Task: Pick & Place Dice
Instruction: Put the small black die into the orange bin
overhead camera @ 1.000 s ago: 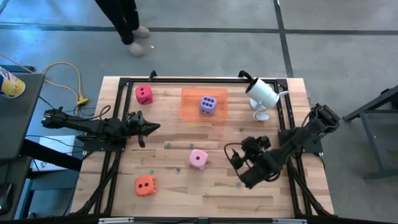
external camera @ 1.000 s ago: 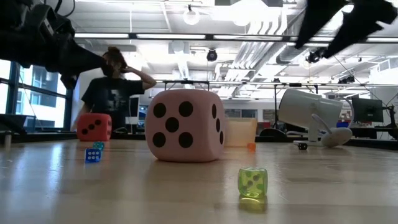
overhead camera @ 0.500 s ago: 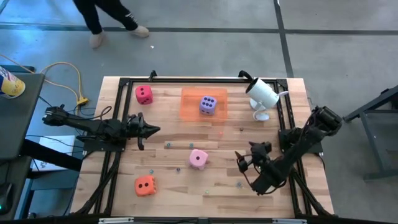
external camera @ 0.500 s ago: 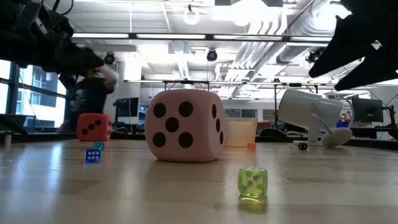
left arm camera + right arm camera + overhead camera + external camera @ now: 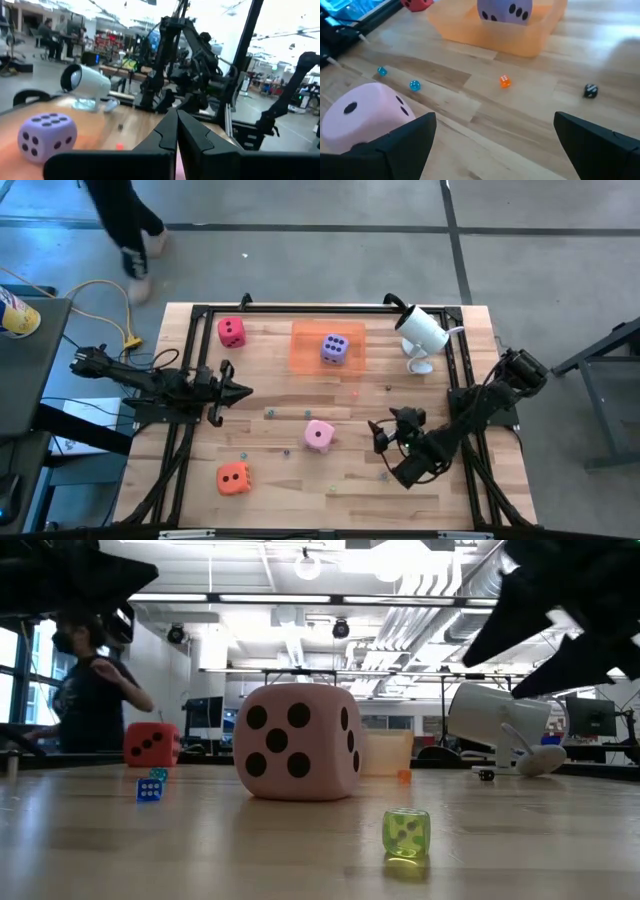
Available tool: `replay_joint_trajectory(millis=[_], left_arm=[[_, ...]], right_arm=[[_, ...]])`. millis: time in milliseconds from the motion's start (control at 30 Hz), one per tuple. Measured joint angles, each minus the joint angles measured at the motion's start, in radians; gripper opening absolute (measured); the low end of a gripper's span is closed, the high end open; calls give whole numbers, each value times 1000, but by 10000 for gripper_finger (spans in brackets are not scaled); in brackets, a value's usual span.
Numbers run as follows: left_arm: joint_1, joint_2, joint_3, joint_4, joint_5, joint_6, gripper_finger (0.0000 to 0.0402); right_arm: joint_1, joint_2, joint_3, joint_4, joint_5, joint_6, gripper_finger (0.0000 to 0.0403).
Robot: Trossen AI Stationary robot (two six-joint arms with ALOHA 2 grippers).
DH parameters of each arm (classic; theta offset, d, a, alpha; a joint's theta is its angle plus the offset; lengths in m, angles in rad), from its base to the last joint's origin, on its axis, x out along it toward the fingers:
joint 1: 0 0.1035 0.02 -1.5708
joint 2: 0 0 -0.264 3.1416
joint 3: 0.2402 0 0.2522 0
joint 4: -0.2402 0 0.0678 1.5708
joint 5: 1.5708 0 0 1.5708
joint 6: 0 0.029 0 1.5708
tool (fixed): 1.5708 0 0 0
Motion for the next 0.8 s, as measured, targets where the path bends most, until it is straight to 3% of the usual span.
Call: replay_joint_trajectory(millis=[100, 267, 433, 533, 633, 700, 800], left_arm=[[-9, 47, 0, 0, 0, -27, 1], [-17, 128, 0, 74, -16, -46, 1], [-24, 189, 0, 181, -16, -45, 1], [-46, 213, 0, 189, -14, -45, 1], [-78, 230, 0, 189, -14, -60, 1], [-98, 240, 0, 190, -14, -55, 1], [-115, 250, 0, 189, -14, -13, 1]], right_arm=[[-42, 0, 0, 72, -13, -93, 394], [-115, 0, 0, 223, 98, -353, 394], [-186, 0, 0, 572, 131, -792, 394], [-212, 0, 0, 852, 48, -1119, 394], [-230, 0, 1, 1084, -108, -1356, 394], [-239, 0, 1, 1188, -219, -1441, 394], [-252, 0, 1, 1267, -319, -1427, 394]])
